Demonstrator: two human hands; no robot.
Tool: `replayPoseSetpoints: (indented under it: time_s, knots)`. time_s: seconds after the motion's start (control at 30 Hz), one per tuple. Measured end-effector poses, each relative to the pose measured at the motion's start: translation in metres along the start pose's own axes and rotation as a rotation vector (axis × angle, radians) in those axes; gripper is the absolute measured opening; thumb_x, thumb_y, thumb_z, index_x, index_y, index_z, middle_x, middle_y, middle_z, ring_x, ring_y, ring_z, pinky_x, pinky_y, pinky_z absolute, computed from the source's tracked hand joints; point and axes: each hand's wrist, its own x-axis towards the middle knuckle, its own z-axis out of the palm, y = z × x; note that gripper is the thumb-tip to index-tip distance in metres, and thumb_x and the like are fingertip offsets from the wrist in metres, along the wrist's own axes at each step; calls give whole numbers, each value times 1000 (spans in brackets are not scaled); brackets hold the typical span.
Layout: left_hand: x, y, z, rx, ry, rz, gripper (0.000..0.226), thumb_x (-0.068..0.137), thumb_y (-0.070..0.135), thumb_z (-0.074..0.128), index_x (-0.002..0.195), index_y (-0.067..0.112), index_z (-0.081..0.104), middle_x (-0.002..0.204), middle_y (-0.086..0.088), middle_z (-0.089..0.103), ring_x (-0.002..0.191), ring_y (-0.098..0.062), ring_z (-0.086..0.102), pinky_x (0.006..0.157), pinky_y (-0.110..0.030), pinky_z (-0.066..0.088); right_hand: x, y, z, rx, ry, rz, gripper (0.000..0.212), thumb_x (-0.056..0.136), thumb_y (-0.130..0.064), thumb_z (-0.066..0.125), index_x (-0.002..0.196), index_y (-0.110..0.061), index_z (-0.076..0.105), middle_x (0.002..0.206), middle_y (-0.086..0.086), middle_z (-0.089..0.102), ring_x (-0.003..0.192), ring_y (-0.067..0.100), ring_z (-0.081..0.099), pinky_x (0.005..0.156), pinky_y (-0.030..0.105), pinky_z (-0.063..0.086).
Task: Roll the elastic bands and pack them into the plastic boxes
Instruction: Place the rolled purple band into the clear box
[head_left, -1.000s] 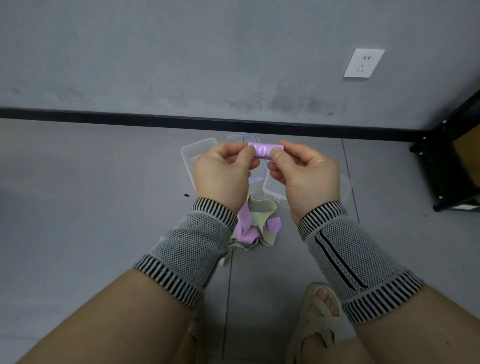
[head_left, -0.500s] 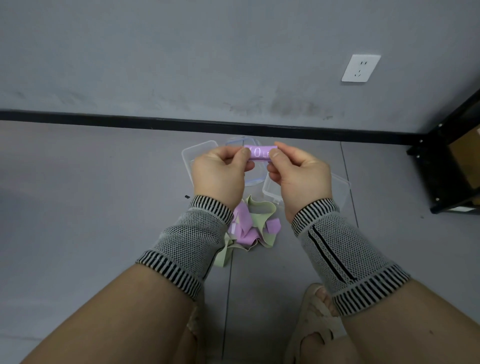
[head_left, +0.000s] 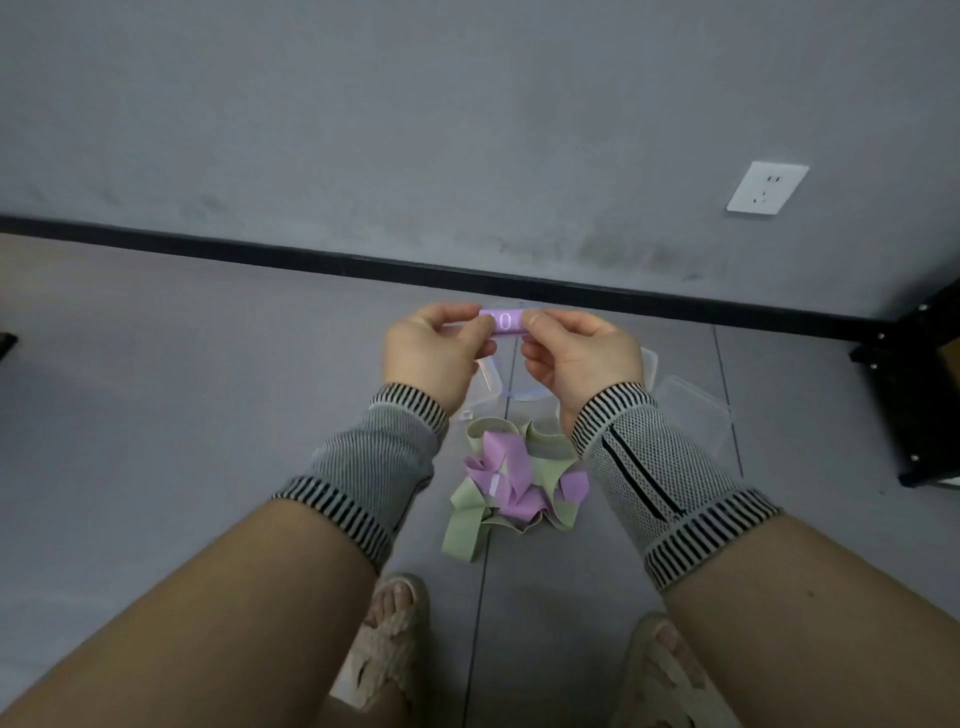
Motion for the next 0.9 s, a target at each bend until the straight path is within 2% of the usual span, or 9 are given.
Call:
replayPoseSetpoints:
  time_s: [0.17, 0.23, 0.3, 0.43, 0.47, 0.57, 0.63, 0.73, 0.9]
  knots:
    - [52, -19, -15, 31, -65, -17, 6, 86, 17, 65, 86, 23, 66, 83, -1, 71, 71, -8, 68, 66, -22, 53, 44, 26, 28, -9, -8, 15, 7, 80, -10, 73, 80, -15, 68, 69, 4, 68, 65, 13, 64, 66, 24, 53]
    - [79, -45, -21, 29, -40, -40, 8, 88, 18, 62, 95, 22, 66, 88, 2, 70, 73, -7, 68, 68, -21, 52, 68, 46, 36, -21, 2, 36, 7, 80, -9, 73, 82, -15, 69, 72, 4, 69, 67, 14, 65, 68, 25, 55]
    - [112, -80, -27, 65, 24, -41, 20, 89, 19, 61, 109, 20, 64, 93, 4, 68, 77, -6, 67, 67, -20, 53, 98, 70, 44, -25, 8, 59, 9, 80, -8, 73, 87, -13, 70, 73, 5, 69, 68, 14, 65, 69, 25, 55]
    - [186, -162, -35, 264, 130, -60, 39, 88, 25, 63, 126, 26, 55, 113, 7, 60, 86, -3, 59, 45, -7, 43, 166, 127, 61, -59, 15, 93, 9, 80, -8, 72, 87, -14, 70, 74, 6, 70, 69, 15, 66, 71, 26, 56]
    - [203, -183, -36, 318, 138, -73, 43, 88, 26, 63, 129, 27, 52, 118, 6, 58, 90, -5, 59, 48, -8, 44, 181, 141, 64, -80, 18, 99, 9, 80, -8, 72, 85, -16, 70, 73, 5, 70, 69, 15, 66, 72, 27, 57]
    - [248, -236, -34, 474, 138, -128, 52, 88, 28, 61, 137, 28, 44, 132, 1, 53, 107, -16, 58, 76, -26, 48, 219, 181, 71, -130, 23, 118, 9, 80, -8, 73, 82, -17, 70, 69, 4, 69, 66, 14, 66, 73, 31, 59]
    - [267, -260, -31, 560, 111, -197, 55, 89, 30, 60, 140, 29, 39, 135, -2, 49, 108, -21, 58, 82, -33, 51, 234, 201, 74, -164, 12, 143, 9, 80, -8, 73, 83, -16, 70, 69, 5, 69, 66, 15, 65, 75, 33, 59]
    - [283, -282, -32, 649, 77, -264, 58, 88, 29, 58, 142, 32, 35, 129, -3, 52, 97, -27, 62, 78, -45, 56, 248, 221, 80, -188, 12, 179, 10, 80, -7, 72, 79, -17, 69, 66, 5, 67, 64, 17, 62, 75, 36, 57]
    - [294, -299, -36, 628, 34, -284, 56, 86, 23, 55, 139, 31, 40, 88, 2, 67, 82, -20, 65, 74, -40, 58, 267, 245, 96, -207, -3, 205, 11, 79, -8, 73, 76, -18, 70, 62, 3, 67, 63, 16, 62, 72, 33, 57]
